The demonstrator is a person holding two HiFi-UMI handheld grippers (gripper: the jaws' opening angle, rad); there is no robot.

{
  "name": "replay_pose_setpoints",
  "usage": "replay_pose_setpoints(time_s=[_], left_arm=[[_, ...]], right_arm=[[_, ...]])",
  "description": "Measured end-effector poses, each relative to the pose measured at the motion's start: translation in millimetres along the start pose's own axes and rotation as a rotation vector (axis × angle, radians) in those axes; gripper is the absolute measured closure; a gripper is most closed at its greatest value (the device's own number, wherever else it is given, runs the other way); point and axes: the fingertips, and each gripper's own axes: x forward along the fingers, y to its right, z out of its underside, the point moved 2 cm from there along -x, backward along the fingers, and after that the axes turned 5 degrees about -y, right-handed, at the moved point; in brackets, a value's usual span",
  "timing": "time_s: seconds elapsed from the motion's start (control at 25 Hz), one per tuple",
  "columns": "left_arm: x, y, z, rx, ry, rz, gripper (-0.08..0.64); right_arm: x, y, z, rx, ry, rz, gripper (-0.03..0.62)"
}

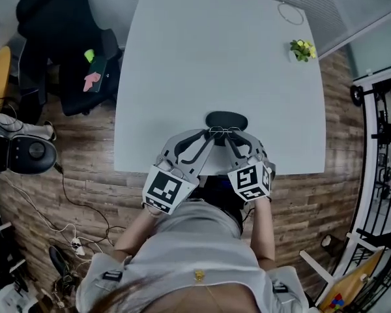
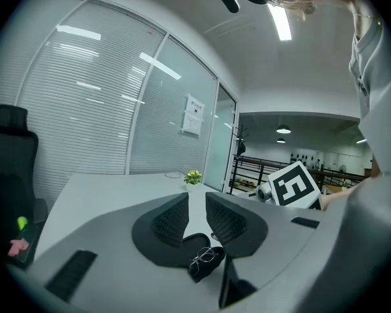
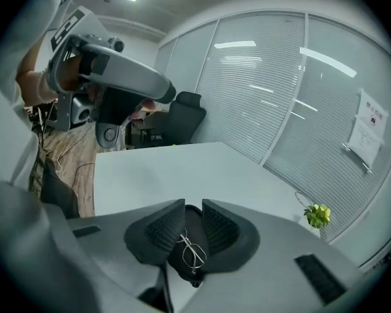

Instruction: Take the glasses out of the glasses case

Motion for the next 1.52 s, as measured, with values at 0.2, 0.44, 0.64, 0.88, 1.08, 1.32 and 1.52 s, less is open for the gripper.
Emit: replay_pose_setpoints(time_s=[0.2, 0.44, 0.64, 0.88, 1.08, 1.32, 1.52], left_arm=[[0, -4, 4, -0.022, -0.006, -0.036, 0.469], [2, -8, 9, -0.044, -0.026, -0.062, 0.469], [6, -14, 14, -0.06, -0.04, -0.081, 0.469], [7, -19, 19, -0.084, -0.052, -0.11, 0.468], [4, -27, 22, -0.101, -0.051, -0.142, 0.468], [-1, -37, 26, -0.118, -0.056, -0.181, 0.469], [-5, -45, 29, -0.138, -0.059, -0.214, 0.469]], right_arm=[[13, 1, 14, -0.018, -0.036, -0.033, 0.503], [29, -4, 30, -0.047, -0.09, -0.087, 0.5], [43, -9, 43, -0.079, -0.136, -0.134, 0.497], [61, -14, 55, -0.138, -0.188, -0.193, 0.489], [78, -18, 62, -0.187, -0.229, -0.24, 0.488], [96, -22, 77, -0.25, -0.297, -0.315, 0.476], [110, -27, 88, -0.29, -0.344, -0.384, 0.457]])
